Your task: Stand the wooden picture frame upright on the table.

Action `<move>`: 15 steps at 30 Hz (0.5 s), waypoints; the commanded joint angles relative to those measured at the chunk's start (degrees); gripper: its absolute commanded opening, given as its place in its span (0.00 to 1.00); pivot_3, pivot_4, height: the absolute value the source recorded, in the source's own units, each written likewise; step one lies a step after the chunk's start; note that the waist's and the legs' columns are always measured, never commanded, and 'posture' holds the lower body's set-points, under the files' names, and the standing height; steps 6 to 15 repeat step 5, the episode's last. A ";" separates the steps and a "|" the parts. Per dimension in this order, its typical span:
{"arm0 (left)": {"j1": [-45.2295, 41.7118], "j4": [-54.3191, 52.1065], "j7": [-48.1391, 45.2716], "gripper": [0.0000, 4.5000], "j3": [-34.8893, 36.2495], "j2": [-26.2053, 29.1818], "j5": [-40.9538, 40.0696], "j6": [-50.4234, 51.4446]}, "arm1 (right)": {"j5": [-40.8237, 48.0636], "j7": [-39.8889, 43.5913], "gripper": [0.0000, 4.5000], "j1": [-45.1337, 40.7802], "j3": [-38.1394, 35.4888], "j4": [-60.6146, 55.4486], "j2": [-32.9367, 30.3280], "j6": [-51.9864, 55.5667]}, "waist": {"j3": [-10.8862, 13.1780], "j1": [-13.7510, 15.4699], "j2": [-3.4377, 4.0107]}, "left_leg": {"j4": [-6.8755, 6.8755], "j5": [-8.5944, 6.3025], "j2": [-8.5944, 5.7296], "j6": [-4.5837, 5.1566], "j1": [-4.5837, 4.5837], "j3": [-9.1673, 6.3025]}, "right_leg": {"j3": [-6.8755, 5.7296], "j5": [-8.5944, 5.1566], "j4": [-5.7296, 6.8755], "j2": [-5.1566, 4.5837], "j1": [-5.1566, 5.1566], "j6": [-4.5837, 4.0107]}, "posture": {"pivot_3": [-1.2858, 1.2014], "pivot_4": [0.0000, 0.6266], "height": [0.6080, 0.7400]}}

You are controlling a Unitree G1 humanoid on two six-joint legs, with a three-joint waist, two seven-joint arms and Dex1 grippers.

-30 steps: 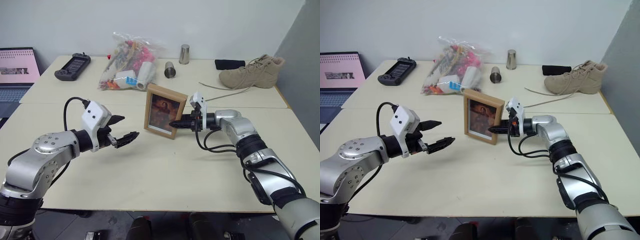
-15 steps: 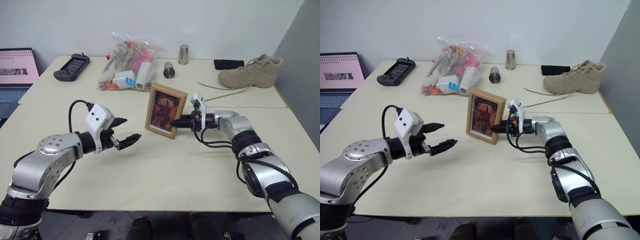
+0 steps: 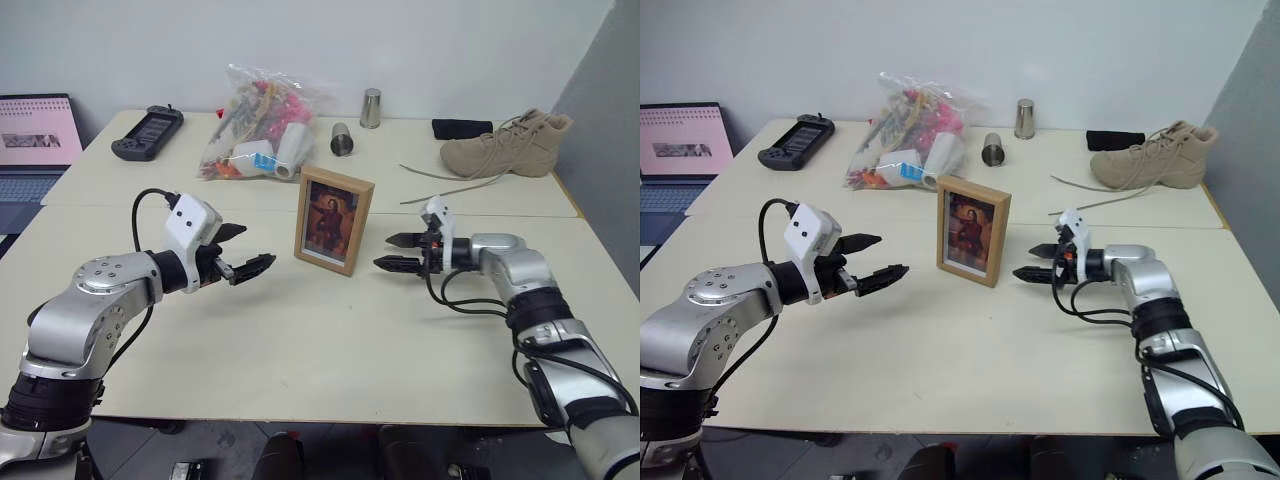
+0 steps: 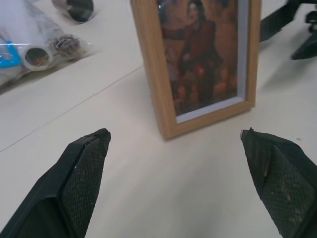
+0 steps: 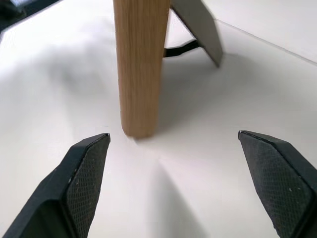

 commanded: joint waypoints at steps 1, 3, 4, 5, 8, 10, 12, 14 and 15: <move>-1.73 1.37 -0.10 1.00 3.04 -0.27 0.03 0.09 | 4.75 -3.75 0.99 6.24 -4.47 -20.15 -3.18 8.02 | 0.00 -0.31 0.00 | 0.01 0.00 0.02 0.00 0.03 0.01 | 0.03 0.00 0.01 0.03 -0.01 0.00 | 0.52 0.24 1.00; -2.18 2.14 -0.62 1.00 3.15 -0.31 -0.02 0.36 | 7.31 -6.31 0.99 9.15 -6.15 -28.02 -3.77 12.75 | 0.00 -0.57 0.00 | -0.01 0.00 0.03 0.00 0.05 -0.01 | 0.04 0.00 0.05 0.05 0.00 0.00 | 0.52 0.24 1.00; -2.38 2.64 -0.95 1.00 3.17 -0.23 0.07 0.30 | 8.15 -7.58 0.99 10.29 -6.67 -31.27 -3.80 14.52 | 0.00 -0.57 0.00 | -0.01 0.00 0.03 0.00 0.06 -0.01 | 0.04 0.00 0.05 0.05 0.00 0.00 | 0.52 0.24 1.00; -2.55 3.07 -1.27 1.00 3.12 -0.18 0.15 0.32 | 8.79 -8.94 0.99 11.16 -7.11 -33.77 -3.65 15.86 | 0.00 -0.57 0.00 | -0.02 0.00 0.03 0.00 0.05 -0.04 | 0.01 0.00 0.07 0.05 0.00 0.00 | 0.52 0.24 1.00; -2.55 3.07 -1.27 1.00 3.12 -0.18 0.15 0.32 | 8.79 -8.94 0.99 11.16 -7.11 -33.77 -3.65 15.86 | 0.00 -0.57 0.00 | -0.02 0.00 0.03 0.00 0.05 -0.04 | 0.01 0.00 0.07 0.05 0.00 0.00 | 0.52 0.24 1.00; -2.55 3.07 -1.27 1.00 3.12 -0.18 0.15 0.32 | 8.79 -8.94 0.99 11.16 -7.11 -33.77 -3.65 15.86 | 0.00 -0.57 0.00 | -0.02 0.00 0.03 0.00 0.05 -0.04 | 0.01 0.00 0.07 0.05 0.00 0.00 | 0.52 0.24 1.00; -2.55 3.07 -1.27 1.00 3.12 -0.18 0.15 0.32 | 8.79 -8.94 0.99 11.16 -7.11 -33.77 -3.65 15.86 | 0.00 -0.57 0.00 | -0.02 0.00 0.03 0.00 0.05 -0.04 | 0.01 0.00 0.07 0.05 0.00 0.00 | 0.52 0.24 1.00; -2.55 3.07 -1.27 1.00 3.12 -0.18 0.15 0.32 | 8.79 -8.94 0.99 11.16 -7.11 -33.77 -3.65 15.86 | 0.00 -0.57 0.00 | -0.02 0.00 0.03 0.00 0.05 -0.04 | 0.01 0.00 0.07 0.05 0.00 0.00 | 0.52 0.24 1.00; -2.55 3.07 -1.27 1.00 3.12 -0.18 0.15 0.32 | 8.79 -8.94 0.99 11.16 -7.11 -33.77 -3.65 15.86 | 0.00 -0.57 0.00 | -0.02 0.00 0.03 0.00 0.05 -0.04 | 0.01 0.00 0.07 0.05 0.00 0.00 | 0.52 0.24 1.00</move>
